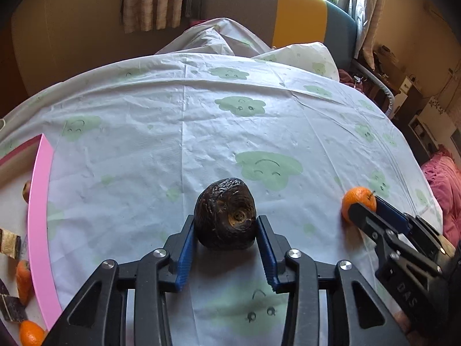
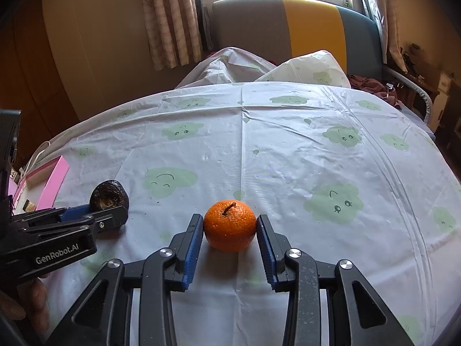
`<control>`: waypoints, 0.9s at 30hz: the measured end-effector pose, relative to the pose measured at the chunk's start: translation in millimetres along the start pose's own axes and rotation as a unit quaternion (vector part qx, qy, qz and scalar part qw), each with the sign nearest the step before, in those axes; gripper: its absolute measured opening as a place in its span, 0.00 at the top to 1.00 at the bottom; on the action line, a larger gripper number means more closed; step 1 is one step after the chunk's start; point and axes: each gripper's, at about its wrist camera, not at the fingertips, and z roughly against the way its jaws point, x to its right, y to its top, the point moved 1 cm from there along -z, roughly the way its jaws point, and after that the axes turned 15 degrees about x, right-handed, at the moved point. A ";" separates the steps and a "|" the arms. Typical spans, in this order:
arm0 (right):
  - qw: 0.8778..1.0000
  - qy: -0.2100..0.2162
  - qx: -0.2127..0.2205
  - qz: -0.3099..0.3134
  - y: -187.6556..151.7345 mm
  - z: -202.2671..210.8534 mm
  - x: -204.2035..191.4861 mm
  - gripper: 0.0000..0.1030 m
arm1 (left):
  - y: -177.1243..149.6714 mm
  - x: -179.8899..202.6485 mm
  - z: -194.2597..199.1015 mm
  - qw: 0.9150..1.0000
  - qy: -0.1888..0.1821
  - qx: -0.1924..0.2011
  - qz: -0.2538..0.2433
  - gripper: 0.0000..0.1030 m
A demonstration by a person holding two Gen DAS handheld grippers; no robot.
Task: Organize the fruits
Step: 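Carry the dark dried fruit into the tray and open the left gripper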
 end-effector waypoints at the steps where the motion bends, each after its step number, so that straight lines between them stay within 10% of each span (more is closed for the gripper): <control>1: 1.000 0.000 0.001 -0.001 -0.3 -0.1 -0.3 0.63 | -1.6 -1.0 5.4 1.000 0.002 0.006 -0.001 0.60; 27: 0.999 -0.023 0.003 0.030 -1.7 -0.7 -10.9 0.63 | -28.2 -64.2 138.5 0.993 0.073 0.087 0.044 0.60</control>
